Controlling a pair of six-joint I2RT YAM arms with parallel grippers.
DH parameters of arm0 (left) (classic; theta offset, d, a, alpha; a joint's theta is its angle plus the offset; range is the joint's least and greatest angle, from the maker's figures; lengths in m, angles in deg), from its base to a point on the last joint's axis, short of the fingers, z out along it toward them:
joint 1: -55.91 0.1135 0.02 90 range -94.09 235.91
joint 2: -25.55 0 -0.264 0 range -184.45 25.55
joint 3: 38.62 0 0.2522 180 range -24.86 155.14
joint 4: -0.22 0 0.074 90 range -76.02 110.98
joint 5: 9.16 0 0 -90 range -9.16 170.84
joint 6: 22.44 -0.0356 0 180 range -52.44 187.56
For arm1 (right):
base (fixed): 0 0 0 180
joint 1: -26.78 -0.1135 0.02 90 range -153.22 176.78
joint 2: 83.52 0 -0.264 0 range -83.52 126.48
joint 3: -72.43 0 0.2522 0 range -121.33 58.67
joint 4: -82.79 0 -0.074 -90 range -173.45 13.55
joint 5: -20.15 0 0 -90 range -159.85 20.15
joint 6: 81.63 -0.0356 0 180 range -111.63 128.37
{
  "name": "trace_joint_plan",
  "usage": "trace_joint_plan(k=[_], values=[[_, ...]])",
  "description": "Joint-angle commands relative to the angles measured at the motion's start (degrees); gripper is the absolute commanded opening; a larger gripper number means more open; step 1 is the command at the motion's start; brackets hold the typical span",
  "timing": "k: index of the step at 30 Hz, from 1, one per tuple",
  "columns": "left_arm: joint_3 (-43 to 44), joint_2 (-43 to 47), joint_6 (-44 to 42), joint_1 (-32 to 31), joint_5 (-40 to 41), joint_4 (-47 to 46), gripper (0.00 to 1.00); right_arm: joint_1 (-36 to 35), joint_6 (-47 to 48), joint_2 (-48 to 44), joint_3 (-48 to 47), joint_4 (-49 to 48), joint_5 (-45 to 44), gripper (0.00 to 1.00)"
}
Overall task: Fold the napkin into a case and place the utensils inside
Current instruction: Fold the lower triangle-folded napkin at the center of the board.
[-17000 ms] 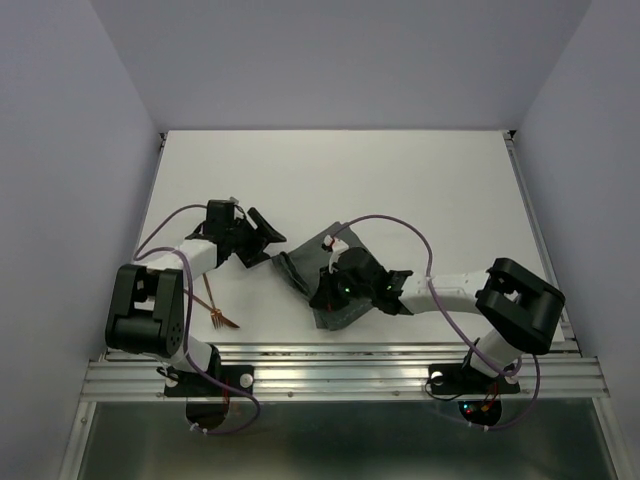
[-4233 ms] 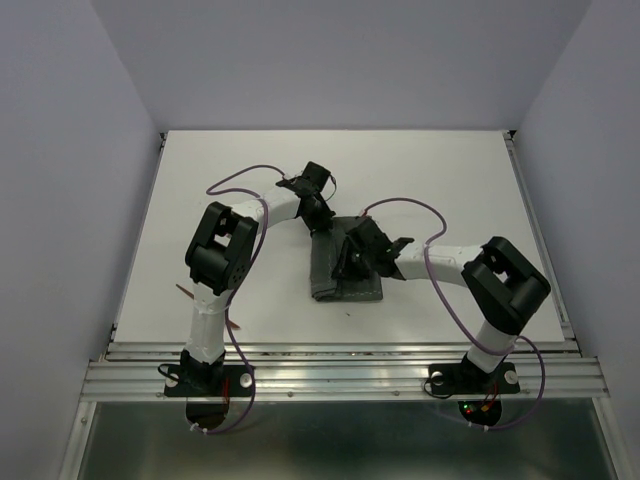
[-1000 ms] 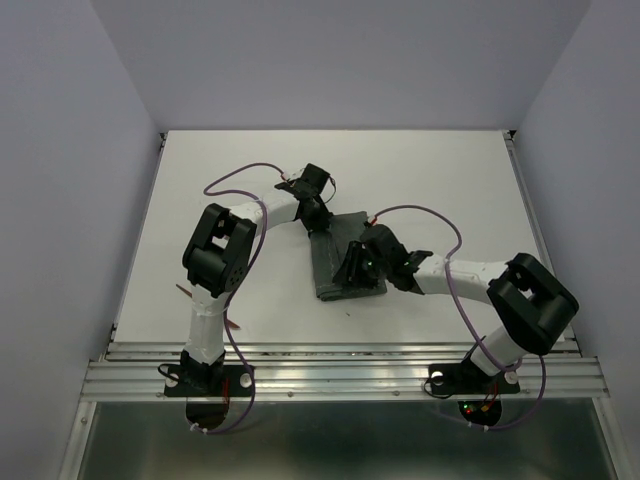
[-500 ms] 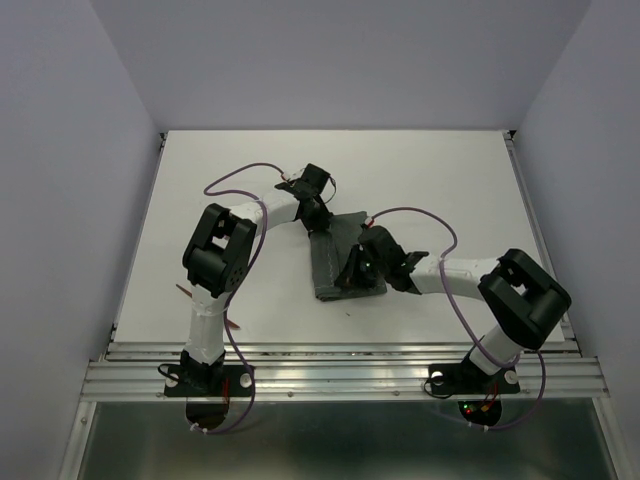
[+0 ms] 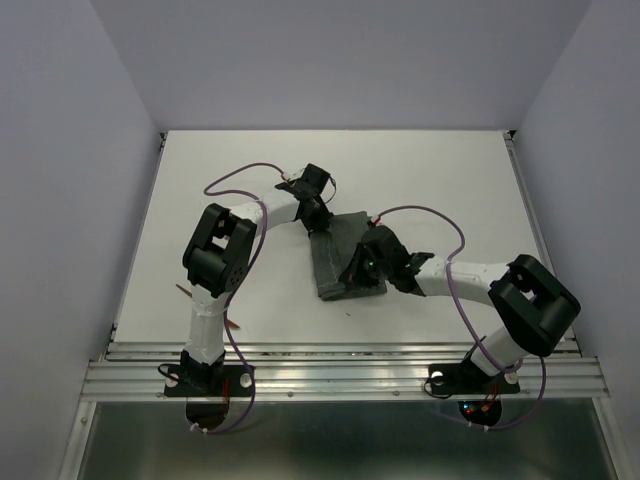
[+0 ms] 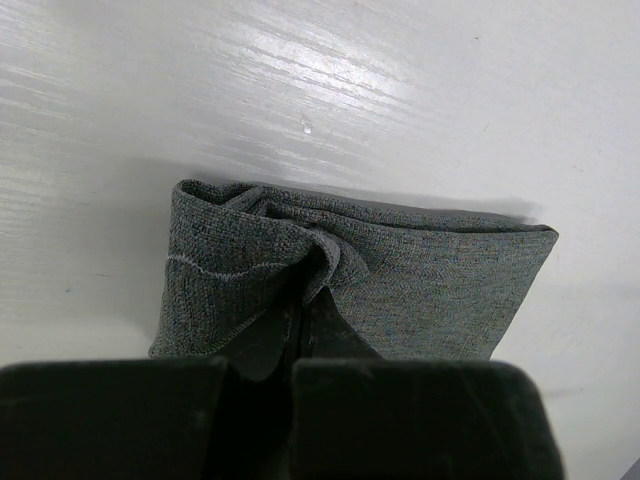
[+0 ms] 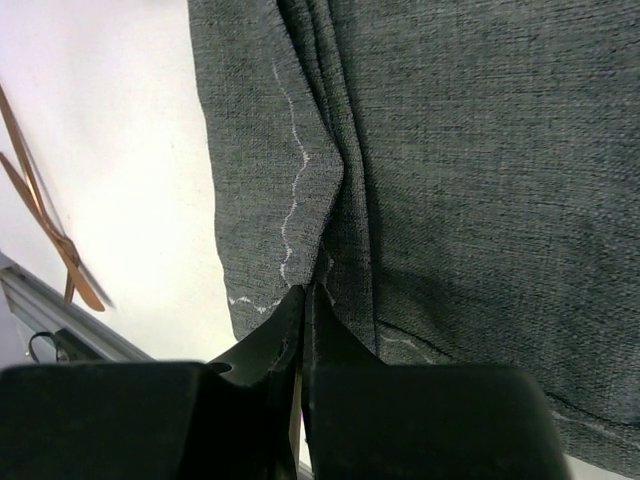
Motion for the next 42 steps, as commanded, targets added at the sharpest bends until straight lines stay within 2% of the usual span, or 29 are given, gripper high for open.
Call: trace_joint_plan(k=[1,20,28,34,42], values=[[-0.5,1.6,-0.9,-0.4,1.1,2.2,0.0,0.0,1.2,-1.3,-0.4,1.1,-4.7,0.01],[0.1,2.8,-2.9,-0.5,1.8,2.1,0.0,0.0,3.0,5.2,-0.7,2.5,-5.7,0.01],[2.3,4.1,-5.2,-0.6,3.0,2.6,0.01,0.0,3.0,5.2,0.1,2.1,-5.0,0.01],[4.9,1.7,-6.7,-0.6,1.7,3.6,0.01,0.0,3.1,4.9,1.2,1.8,-4.4,0.01],[2.4,3.6,-5.9,-0.7,0.9,0.5,0.0,0.0,3.6,3.4,1.9,2.1,-4.5,0.01]])
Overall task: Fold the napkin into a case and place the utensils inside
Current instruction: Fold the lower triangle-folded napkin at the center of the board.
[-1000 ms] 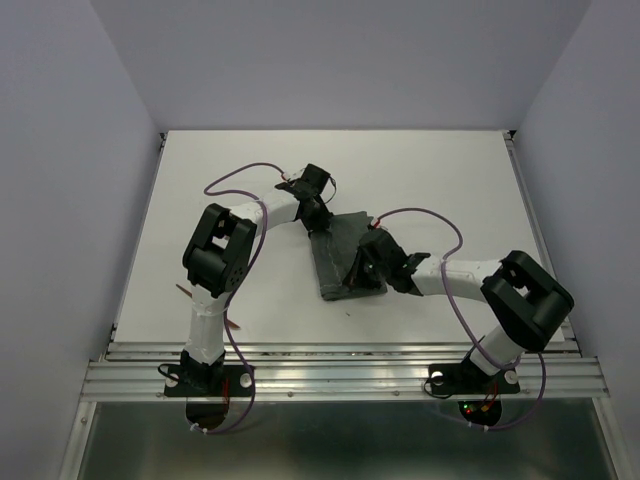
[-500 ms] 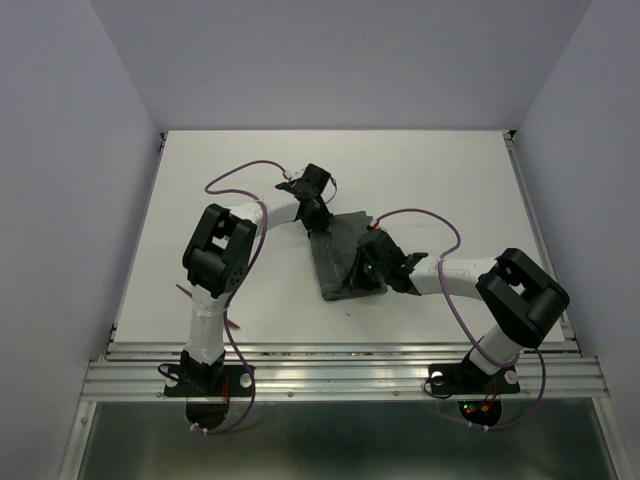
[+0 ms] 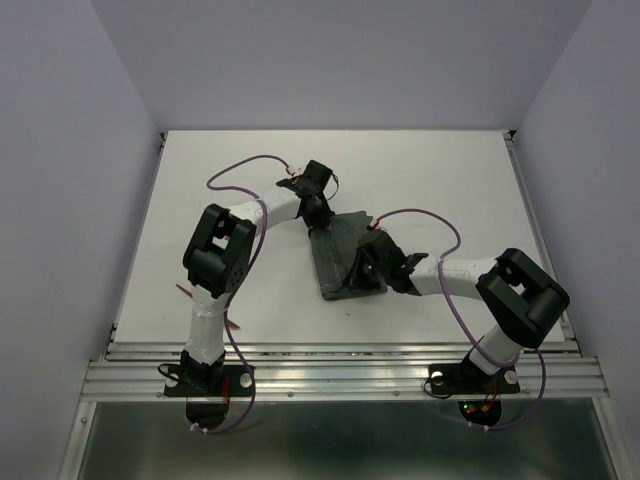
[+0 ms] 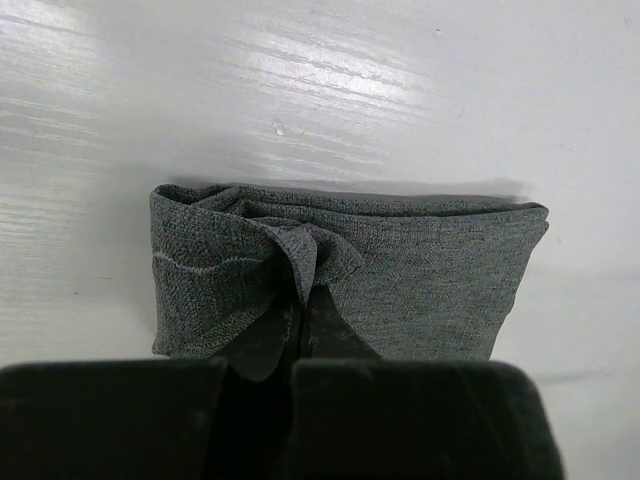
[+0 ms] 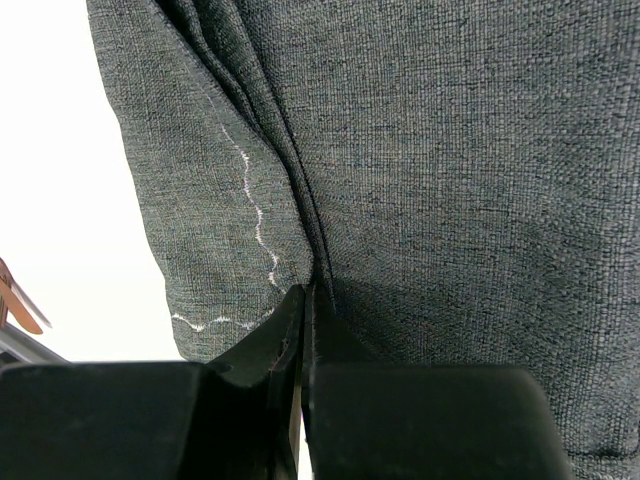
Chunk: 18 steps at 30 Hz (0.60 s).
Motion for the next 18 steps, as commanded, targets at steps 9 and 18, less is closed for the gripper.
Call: trace_joint_plan(k=[9,18], values=[[1.3,2.5,-0.1,-0.7,-0.1,-1.4,0.0,0.0,1.7,0.5,2.4,0.9,-1.3,0.01],[1.7,1.5,0.7,-1.5,-3.3,-4.3,0.0,0.0,2.1,0.8,2.4,0.9,-1.0,0.01]])
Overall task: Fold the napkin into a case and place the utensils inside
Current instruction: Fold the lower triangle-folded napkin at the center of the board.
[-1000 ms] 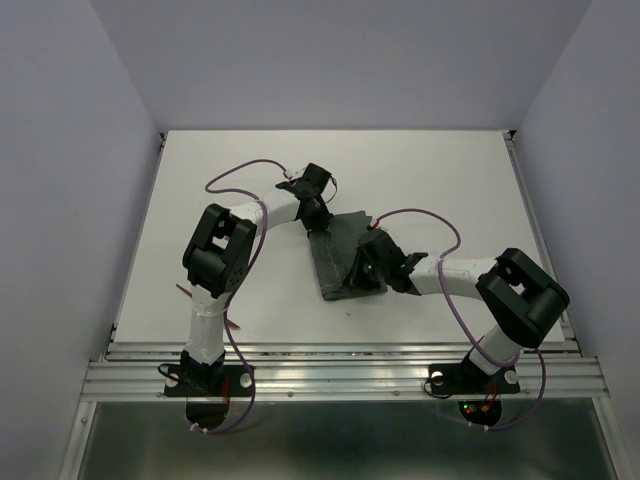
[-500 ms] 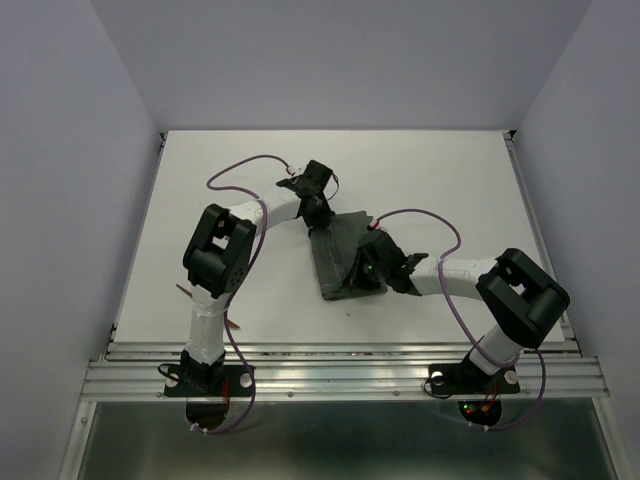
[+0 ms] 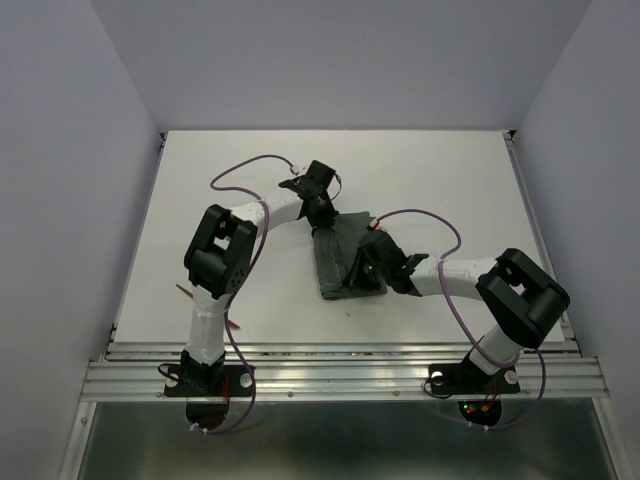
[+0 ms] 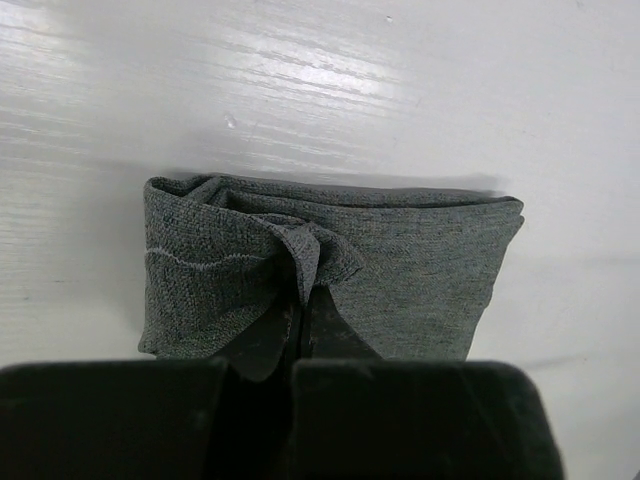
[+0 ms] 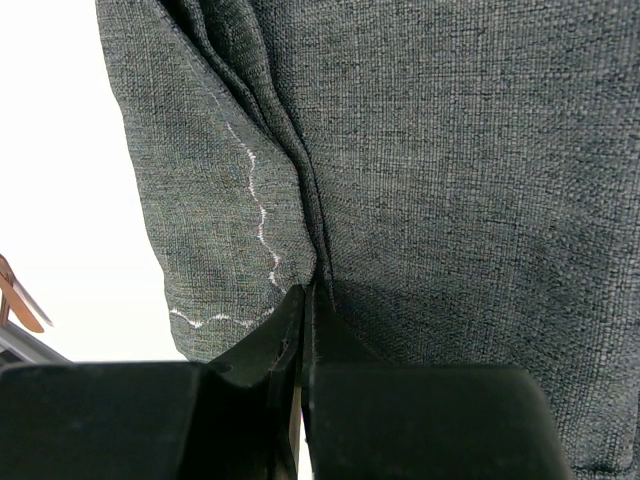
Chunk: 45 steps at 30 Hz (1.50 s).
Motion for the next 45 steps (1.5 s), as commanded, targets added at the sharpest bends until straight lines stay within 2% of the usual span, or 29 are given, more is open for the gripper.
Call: trace_joint_plan(k=[1,12,24,28,31,34,45], values=[[1.7,1.3,0.5,-0.9,-2.6,-2.8,0.0,0.0,1.9,1.0,1.7,2.1,-1.1,0.01],[4.7,-3.4,1.5,-1.1,-1.8,-1.7,0.0,0.0,2.3,1.8,1.8,1.8,-0.5,0.01],[9.1,-6.0,-1.6,-1.2,-1.2,1.0,0.01,0.0,1.7,0.8,3.6,1.7,-1.0,0.01],[7.7,-4.2,-2.8,-1.5,-1.2,1.0,0.15,0.0,1.4,0.9,3.4,1.6,-1.3,0.01],[7.1,-2.6,-3.8,-1.8,-1.2,1.2,0.3,0.0,1.3,1.0,3.4,1.6,-1.4,0.01],[6.9,-1.2,-5.3,-1.8,-2.3,0.9,0.37,0.0,0.9,1.1,3.7,1.7,-1.3,0.01],[5.4,2.9,-10.4,-2.2,-9.1,-2.2,0.41,0.0,0.3,0.8,4.3,1.2,-1.6,0.01]])
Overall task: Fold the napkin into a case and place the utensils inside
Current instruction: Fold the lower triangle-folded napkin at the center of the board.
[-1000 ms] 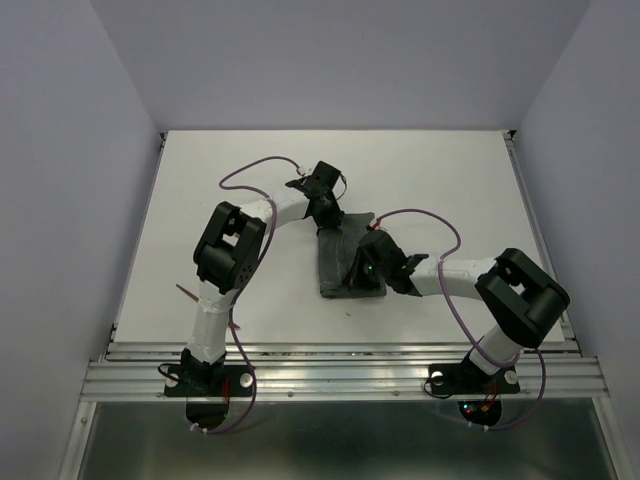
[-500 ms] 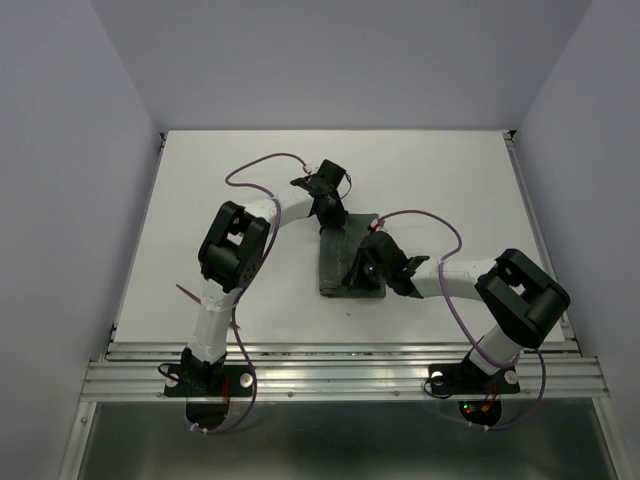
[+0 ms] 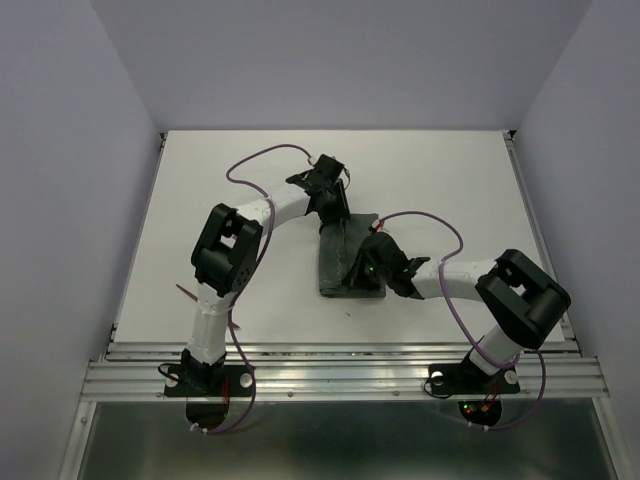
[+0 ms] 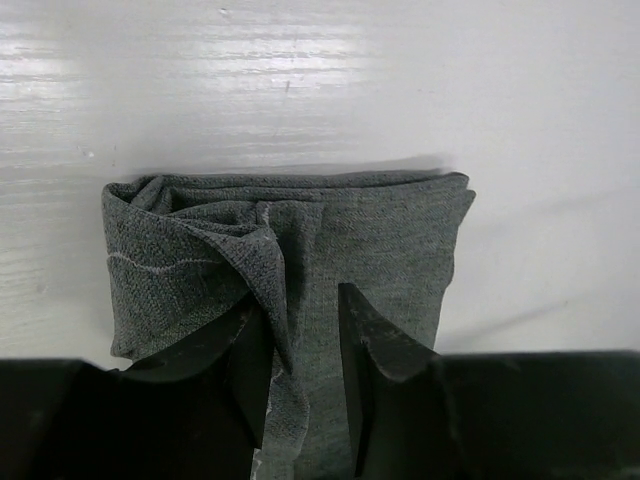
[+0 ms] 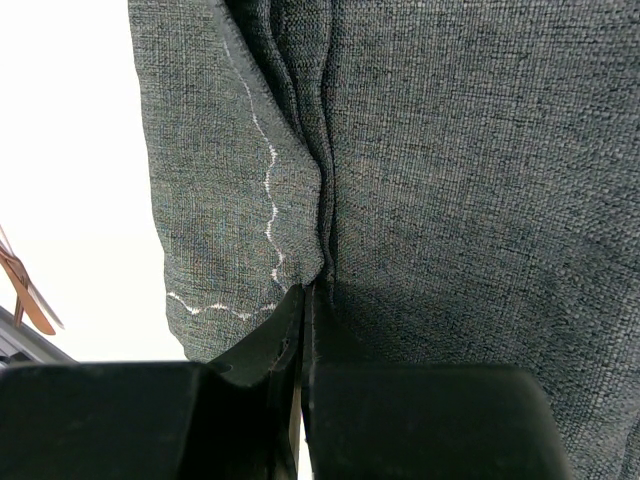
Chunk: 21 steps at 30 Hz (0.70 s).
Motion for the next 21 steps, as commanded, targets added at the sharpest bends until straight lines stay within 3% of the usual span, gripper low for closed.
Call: trace_joint_plan(k=[1,8,21], values=[[-1.3,6.6,-3.6,-0.7,-4.0,-2.5,0.41,0.0,1.1,1.2,2.0,5.2,-1.5,0.01],[-1.3,7.7,-5.0,-0.8,-5.1,-2.3,0.39,0.0,1.4,1.2,1.7,5.3,-1.6,0.01],[2.6,1.3,-6.0,-0.9,-5.8,0.3,0.37,0.0,1.3,0.3,1.8,5.7,-1.6,0.01]])
